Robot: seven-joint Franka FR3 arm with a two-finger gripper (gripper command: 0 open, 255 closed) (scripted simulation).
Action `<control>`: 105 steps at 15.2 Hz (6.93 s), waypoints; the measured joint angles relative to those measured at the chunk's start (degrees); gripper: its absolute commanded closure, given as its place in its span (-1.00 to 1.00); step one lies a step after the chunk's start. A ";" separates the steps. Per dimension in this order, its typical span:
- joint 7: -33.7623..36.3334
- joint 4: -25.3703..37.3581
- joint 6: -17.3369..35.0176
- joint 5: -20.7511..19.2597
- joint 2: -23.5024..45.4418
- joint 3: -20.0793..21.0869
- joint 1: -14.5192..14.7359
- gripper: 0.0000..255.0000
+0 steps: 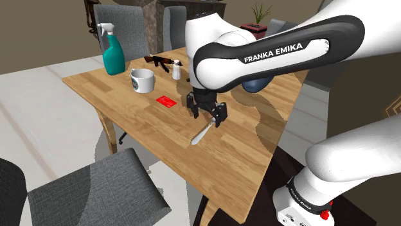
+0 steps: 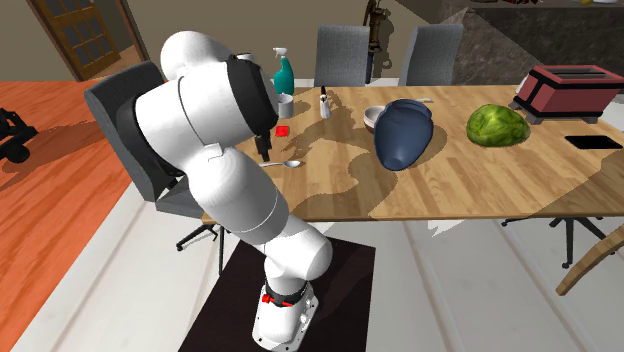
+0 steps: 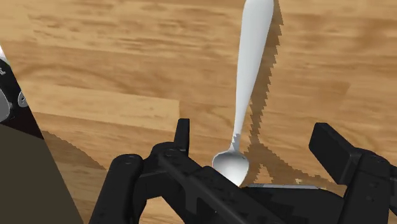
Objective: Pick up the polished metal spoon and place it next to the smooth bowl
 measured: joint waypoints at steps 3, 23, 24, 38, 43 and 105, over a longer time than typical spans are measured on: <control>1.21 -1.72 2.32 -0.19 0.90 0.95 -0.32 -1.00; 1.67 -3.82 5.25 -0.48 1.81 1.64 -0.63 1.00; 1.56 -3.58 4.85 -0.43 1.66 1.51 -0.59 1.00; -1.55 2.99 -6.30 1.06 -3.64 -2.88 0.87 1.00; -2.04 6.06 -10.24 1.05 -4.61 -4.00 1.03 1.00; -1.90 52.82 -11.09 -38.74 54.45 -10.94 -2.92 1.00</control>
